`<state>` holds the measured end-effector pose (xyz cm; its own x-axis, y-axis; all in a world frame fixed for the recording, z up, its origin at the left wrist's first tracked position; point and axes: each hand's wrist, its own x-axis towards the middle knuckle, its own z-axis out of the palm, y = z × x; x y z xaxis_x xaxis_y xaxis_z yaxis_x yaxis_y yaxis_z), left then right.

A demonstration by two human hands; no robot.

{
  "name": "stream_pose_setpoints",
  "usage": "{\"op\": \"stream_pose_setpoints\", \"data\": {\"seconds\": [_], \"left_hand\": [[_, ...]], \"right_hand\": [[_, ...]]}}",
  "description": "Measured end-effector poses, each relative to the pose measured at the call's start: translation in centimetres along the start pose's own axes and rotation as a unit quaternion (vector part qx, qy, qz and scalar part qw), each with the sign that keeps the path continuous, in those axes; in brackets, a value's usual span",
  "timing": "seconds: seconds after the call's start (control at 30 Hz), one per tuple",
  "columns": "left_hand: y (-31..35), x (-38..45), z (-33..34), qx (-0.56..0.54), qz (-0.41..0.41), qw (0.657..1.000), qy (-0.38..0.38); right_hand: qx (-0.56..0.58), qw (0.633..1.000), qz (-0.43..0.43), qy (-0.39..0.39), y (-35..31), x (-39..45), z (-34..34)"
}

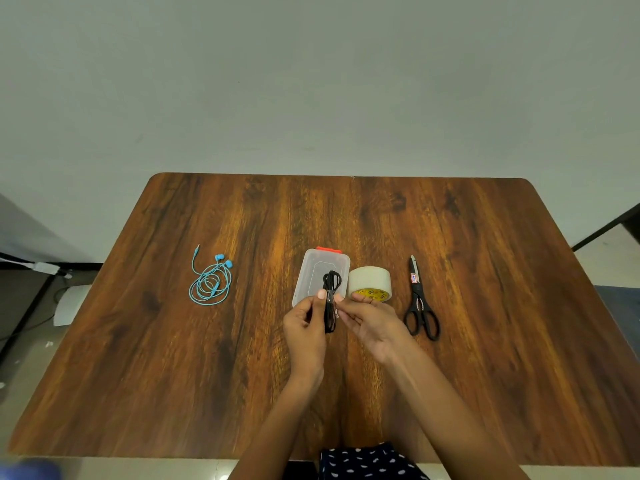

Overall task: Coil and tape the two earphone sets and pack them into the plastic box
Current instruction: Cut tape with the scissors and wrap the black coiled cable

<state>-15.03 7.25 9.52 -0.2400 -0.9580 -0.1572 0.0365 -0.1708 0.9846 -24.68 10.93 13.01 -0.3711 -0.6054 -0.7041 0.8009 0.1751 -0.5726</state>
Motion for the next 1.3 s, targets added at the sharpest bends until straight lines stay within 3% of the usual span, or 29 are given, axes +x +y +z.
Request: {"op": "stream_pose_setpoints", "data": {"seconds": [0.3, 0.57, 0.63, 0.73, 0.87, 1.0, 1.2, 1.3], "left_hand": [[0.8, -0.1, -0.3, 0.004, 0.011, 0.999, -0.046], [1.0, 0.8, -1.1, 0.158, 0.102, 0.981, -0.053], [1.0, 1.1, -1.4, 0.176, 0.089, 0.979, -0.057], [0.8, 1.4, -1.7, 0.139, 0.046, 0.987, -0.062], [1.0, 1.3, -1.6, 0.141, 0.052, 0.988, -0.034], [1.4, 1.3, -1.5, 0.132, 0.035, 0.987, -0.079], [1.7, 1.0, -1.7, 0.019, -0.052, 0.993, -0.108], [1.8, 1.0, -1.9, 0.019, -0.063, 0.991, -0.116]], "right_hand": [[-0.025, 0.993, 0.076, -0.088, -1.0, 0.4, -1.4], [-0.014, 0.998, 0.031, -0.053, -0.3, 0.7, -1.9], [-0.004, 0.999, 0.022, -0.044, -0.2, 0.7, -1.9], [-0.002, 1.000, -0.002, -0.022, 0.2, 0.7, -1.9], [-0.026, 0.998, -0.051, 0.000, 1.0, 0.5, -1.8], [-0.043, 0.994, -0.102, 0.008, 1.5, 0.3, -1.4], [-0.164, 0.962, -0.215, 0.034, 1.6, -0.1, -1.2], [-0.220, 0.941, -0.254, 0.035, 1.9, -0.4, -1.2]]}}
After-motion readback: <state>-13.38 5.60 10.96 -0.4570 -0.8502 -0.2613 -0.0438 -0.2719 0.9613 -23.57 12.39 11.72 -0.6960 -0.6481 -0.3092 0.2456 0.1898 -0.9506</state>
